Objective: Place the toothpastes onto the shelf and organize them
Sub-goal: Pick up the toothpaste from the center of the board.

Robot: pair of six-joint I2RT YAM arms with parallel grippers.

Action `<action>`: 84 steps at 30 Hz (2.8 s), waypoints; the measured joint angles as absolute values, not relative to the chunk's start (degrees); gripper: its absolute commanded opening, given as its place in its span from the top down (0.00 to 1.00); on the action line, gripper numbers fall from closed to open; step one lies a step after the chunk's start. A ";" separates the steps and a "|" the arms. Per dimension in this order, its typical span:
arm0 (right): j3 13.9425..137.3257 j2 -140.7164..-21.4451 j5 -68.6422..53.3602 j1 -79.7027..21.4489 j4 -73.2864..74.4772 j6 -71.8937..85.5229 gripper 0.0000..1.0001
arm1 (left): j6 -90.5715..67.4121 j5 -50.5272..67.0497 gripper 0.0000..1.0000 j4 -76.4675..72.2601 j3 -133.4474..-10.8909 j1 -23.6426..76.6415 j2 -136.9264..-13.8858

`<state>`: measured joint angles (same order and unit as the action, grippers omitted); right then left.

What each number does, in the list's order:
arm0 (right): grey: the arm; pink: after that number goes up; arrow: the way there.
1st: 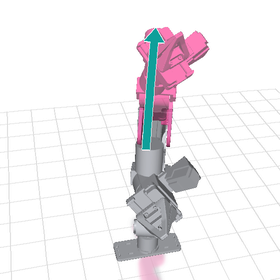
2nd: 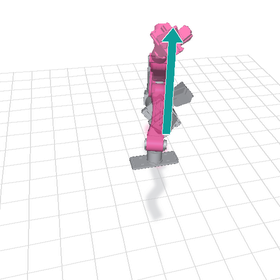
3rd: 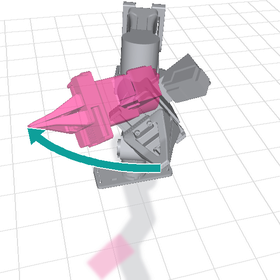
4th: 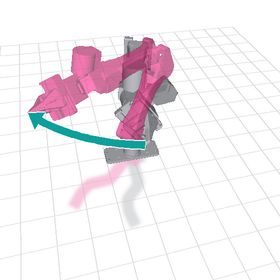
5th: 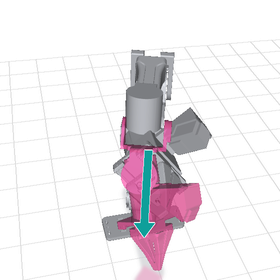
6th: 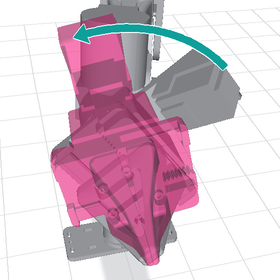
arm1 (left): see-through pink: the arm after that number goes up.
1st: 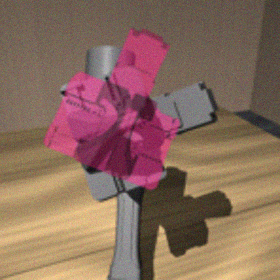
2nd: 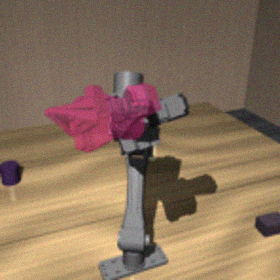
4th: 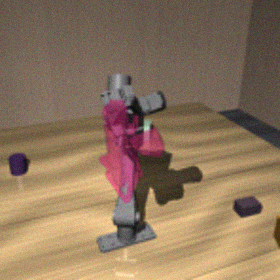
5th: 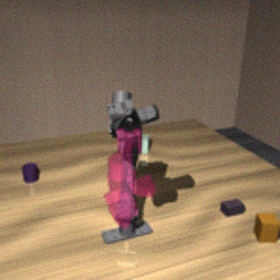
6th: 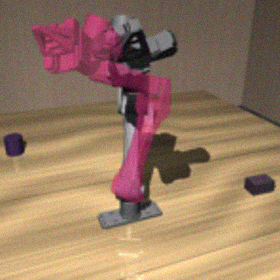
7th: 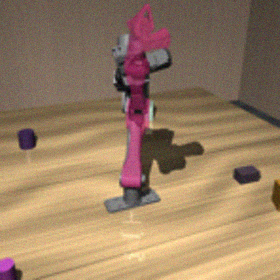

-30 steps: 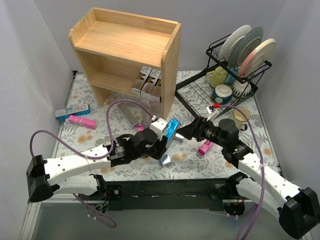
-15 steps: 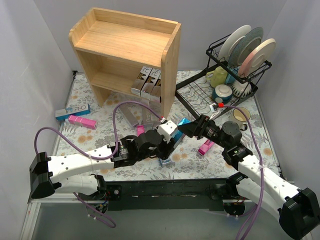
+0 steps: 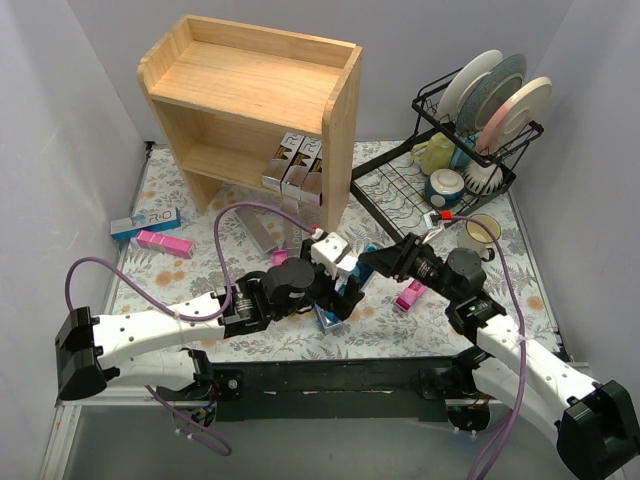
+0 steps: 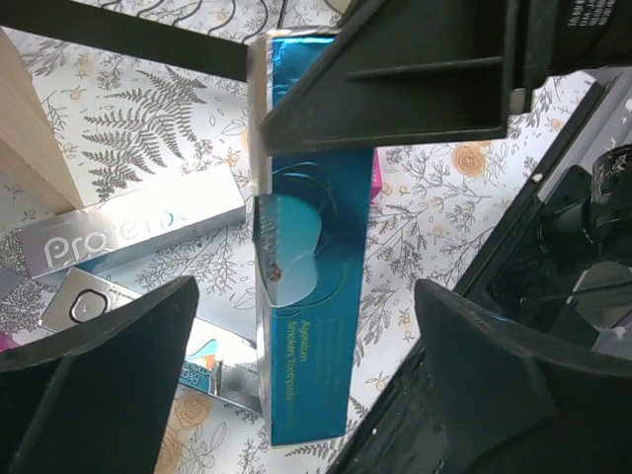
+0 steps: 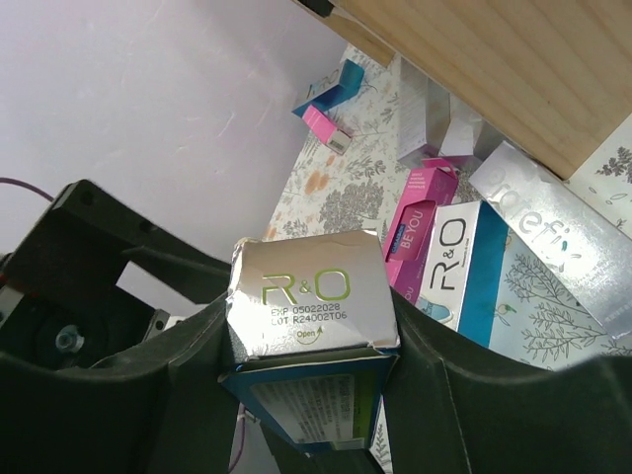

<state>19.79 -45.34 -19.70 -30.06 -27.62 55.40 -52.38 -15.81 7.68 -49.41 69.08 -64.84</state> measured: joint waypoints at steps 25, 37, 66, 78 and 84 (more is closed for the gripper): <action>19.59 -46.61 -26.09 -19.18 -51.07 69.04 0.55 | -87.59 23.94 0.02 -31.35 -26.17 39.44 -54.41; 20.47 -47.33 -27.24 -19.18 -54.85 70.46 0.55 | -90.54 28.97 0.02 -37.19 -28.47 40.47 -60.88; 20.88 -46.44 -26.92 -19.07 -57.76 70.35 0.55 | -92.64 25.54 0.40 -37.95 -31.38 47.59 -65.30; 20.71 -46.46 -26.55 -18.85 -59.24 71.83 0.16 | -92.75 25.74 0.70 -37.10 -31.38 47.75 -62.92; 20.71 -46.02 -26.55 -18.74 -58.02 69.67 0.05 | -89.49 22.74 0.77 -31.11 -31.66 47.79 -57.91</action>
